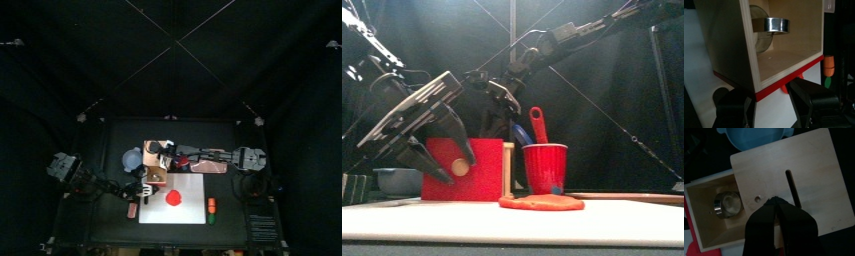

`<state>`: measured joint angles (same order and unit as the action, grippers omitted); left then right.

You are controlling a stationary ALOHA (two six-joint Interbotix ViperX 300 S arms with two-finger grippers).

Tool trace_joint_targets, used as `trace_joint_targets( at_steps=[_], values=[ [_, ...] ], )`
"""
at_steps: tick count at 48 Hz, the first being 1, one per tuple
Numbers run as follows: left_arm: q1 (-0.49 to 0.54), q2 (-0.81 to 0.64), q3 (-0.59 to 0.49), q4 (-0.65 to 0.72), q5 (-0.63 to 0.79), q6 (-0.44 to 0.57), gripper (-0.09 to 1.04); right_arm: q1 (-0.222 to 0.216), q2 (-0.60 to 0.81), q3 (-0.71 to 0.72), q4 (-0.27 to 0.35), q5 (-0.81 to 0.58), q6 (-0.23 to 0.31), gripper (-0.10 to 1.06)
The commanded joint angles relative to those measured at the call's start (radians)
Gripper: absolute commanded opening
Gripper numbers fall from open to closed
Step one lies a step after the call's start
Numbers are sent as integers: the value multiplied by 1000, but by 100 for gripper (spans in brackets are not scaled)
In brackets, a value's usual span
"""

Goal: Get the cutter from the drawer then cut the dough then place the extra dough in the bowl
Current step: Place the cutter on the board

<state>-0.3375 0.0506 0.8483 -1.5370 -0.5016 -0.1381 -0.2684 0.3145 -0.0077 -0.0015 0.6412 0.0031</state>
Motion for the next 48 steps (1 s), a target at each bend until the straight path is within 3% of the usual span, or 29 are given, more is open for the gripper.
trace_joint_targets(
  at_steps=[1,38,48],
  values=[
    [-3,-17,-20,5,-3,3,79,3,-17,-12,2,2,0,2],
    [-69,-137,60,64,-6,9,79,28,-38,-86,2,23,-5,2],
    [-80,-256,133,178,-9,17,79,43,-92,-71,9,38,-12,2]
  ],
)
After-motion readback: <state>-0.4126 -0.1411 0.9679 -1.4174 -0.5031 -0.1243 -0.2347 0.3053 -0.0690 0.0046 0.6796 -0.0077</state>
